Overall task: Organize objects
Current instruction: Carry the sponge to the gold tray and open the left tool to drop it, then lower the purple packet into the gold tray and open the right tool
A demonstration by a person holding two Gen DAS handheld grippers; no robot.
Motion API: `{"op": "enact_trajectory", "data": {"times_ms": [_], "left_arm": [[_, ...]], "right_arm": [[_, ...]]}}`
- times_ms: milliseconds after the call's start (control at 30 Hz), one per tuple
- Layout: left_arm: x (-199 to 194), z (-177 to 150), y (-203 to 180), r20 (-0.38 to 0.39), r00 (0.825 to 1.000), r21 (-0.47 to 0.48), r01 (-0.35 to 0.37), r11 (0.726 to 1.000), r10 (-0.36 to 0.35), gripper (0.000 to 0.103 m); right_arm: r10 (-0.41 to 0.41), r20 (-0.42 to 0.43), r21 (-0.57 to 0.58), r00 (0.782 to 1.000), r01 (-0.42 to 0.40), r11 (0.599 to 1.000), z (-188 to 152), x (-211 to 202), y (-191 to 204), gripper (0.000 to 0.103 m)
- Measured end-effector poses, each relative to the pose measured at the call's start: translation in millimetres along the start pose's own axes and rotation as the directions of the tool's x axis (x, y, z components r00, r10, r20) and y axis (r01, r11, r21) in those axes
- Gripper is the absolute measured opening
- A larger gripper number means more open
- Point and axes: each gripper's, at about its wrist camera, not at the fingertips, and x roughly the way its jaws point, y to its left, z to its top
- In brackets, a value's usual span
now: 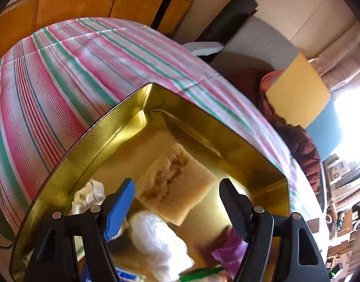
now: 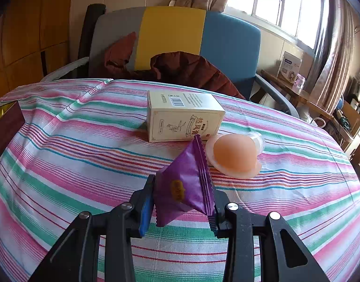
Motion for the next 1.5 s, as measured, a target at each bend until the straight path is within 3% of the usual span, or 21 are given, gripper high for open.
{"op": "enact_trajectory", "data": {"times_ms": [167,300,467,600,733,933,1067,1167,1300,1500], "left_arm": [[-20,-22,-17,0.037,0.998,0.092,0.057,0.994,-0.060,0.075],[-26,-44,-34,-0.004,0.992,0.190,0.126,0.974,-0.127,0.075],[-36,-63,-53,-0.030,0.987,0.284,0.159,0.946,-0.156,0.075],[-47,-64,-62,-0.003,0.984,0.298,0.171,0.939,-0.178,0.075],[-55,-63,-64,0.019,0.983,0.289,0.168,0.943,-0.181,0.075],[-66,-60,-45,0.038,0.988,0.264,0.137,0.955,-0.153,0.075],[-75,-53,-24,0.098,0.988,0.217,0.095,0.972,-0.119,0.075],[-82,-46,-4,0.146,0.985,0.145,0.067,0.987,-0.088,0.075],[-88,-40,23,0.191,0.981,0.056,0.017,0.998,-0.027,0.075],[-90,-36,40,0.186,0.982,0.010,-0.002,1.000,0.000,0.075]], "right_arm": [[-0.012,0.004,-0.005,1.000,0.012,1.000,0,-2,1,0.039],[0.002,-0.009,-0.010,1.000,-0.002,1.000,1,-4,3,0.039],[0.007,-0.034,-0.054,0.999,-0.009,0.998,2,-7,18,0.039],[0.114,-0.029,0.004,0.993,-0.114,0.994,13,-22,38,0.039],[0.235,-0.013,0.031,0.972,-0.234,0.972,33,-36,74,0.039],[0.371,0.023,-0.059,0.929,-0.369,0.928,63,-54,152,0.039],[0.451,0.021,-0.103,0.892,-0.447,0.889,76,-62,203,0.039],[0.507,-0.012,-0.122,0.862,-0.505,0.854,84,-65,241,0.039],[0.539,-0.068,-0.192,0.840,-0.541,0.819,88,-66,290,0.039],[0.564,-0.183,-0.197,0.805,-0.592,0.782,84,-51,344,0.039]]}}
